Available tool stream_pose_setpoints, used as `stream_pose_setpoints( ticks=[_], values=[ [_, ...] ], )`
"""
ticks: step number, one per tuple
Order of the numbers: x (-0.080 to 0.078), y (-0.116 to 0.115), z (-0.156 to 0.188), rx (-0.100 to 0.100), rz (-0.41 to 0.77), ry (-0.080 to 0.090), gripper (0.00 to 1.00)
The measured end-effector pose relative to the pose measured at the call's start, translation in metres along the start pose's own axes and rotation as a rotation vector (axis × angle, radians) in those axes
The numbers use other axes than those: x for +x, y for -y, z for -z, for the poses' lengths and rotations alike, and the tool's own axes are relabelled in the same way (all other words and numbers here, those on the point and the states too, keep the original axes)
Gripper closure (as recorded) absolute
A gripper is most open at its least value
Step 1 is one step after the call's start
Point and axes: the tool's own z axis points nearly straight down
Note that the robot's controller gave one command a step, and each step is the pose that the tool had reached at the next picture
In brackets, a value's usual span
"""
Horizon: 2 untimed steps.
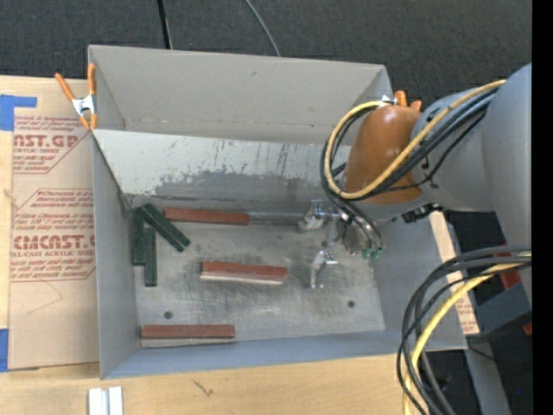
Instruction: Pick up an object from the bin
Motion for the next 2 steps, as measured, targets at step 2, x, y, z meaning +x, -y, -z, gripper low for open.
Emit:
stream_pose_setpoints(
  ticks=[2],
  values=[
    [0.0253,-0.0635,0.0203,-0.004,0.094,-0.006,0.00]
  ],
)
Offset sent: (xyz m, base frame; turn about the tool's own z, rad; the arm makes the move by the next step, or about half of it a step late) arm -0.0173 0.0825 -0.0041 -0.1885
